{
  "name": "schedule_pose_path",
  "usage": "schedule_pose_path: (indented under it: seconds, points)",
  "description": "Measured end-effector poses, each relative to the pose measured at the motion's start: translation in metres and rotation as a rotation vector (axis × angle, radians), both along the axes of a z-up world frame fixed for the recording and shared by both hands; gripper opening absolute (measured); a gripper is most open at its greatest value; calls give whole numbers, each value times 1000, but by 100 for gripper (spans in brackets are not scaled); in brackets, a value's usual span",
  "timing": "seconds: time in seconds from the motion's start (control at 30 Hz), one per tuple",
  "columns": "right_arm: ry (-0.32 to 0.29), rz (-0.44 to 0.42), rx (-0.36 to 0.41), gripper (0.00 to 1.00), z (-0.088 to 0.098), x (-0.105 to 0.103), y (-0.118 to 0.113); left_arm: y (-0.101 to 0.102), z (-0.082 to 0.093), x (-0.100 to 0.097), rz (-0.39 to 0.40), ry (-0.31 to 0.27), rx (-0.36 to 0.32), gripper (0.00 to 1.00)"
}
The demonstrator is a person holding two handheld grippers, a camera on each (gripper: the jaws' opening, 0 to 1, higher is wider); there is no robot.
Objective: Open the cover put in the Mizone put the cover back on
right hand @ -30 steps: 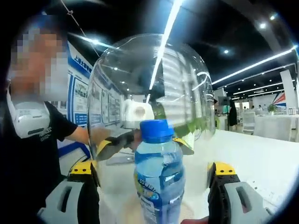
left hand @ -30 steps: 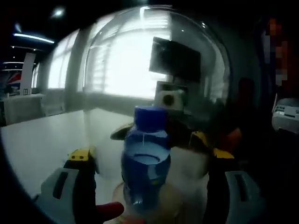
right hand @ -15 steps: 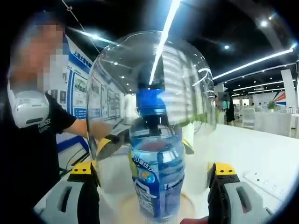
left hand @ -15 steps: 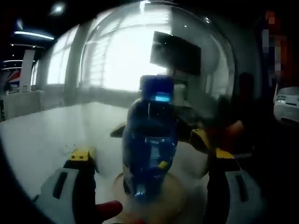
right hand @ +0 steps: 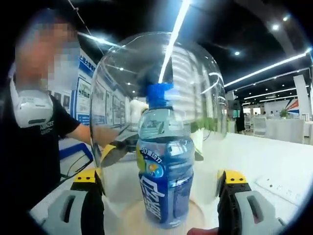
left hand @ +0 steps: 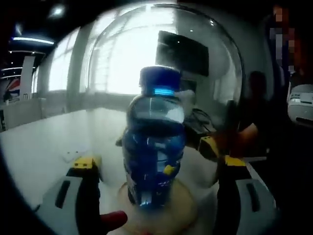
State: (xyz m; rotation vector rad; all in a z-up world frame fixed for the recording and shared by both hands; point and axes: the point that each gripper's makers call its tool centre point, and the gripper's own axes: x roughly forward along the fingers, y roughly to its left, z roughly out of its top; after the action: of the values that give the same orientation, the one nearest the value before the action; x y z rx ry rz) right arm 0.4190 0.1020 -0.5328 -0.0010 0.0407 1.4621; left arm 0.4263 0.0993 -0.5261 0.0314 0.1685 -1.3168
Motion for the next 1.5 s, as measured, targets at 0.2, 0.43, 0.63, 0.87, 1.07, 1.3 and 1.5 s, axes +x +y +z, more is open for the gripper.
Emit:
schedule_pose_path:
  seconds: [0.2,0.43,0.63,0.87,1.07,1.3,1.5]
  points:
    - [-4,0,6,90,0,-1,0,1,0,0,2,2,-9,85]
    - [-2,0,4,90,1,-1,0,2,2,0,14,-4,-66,85]
    - [-1,1,-3,90,0,0,0,3,2,-1,15,-3,-71,85]
    - [-2,0,-18,90,0,0,1,6,3,-1,33,7,-93,85]
    - [-12,-18,-64,88,1,-1,-1,11,4,-2,65,9,-116,82]
    - [-18,-43,-128,85,0,-1,-5,16,4,-5,128,-1,-118,78]
    - [-23,-91,-183,81,-1,-3,-11,21,4,-8,176,-6,-142,76]
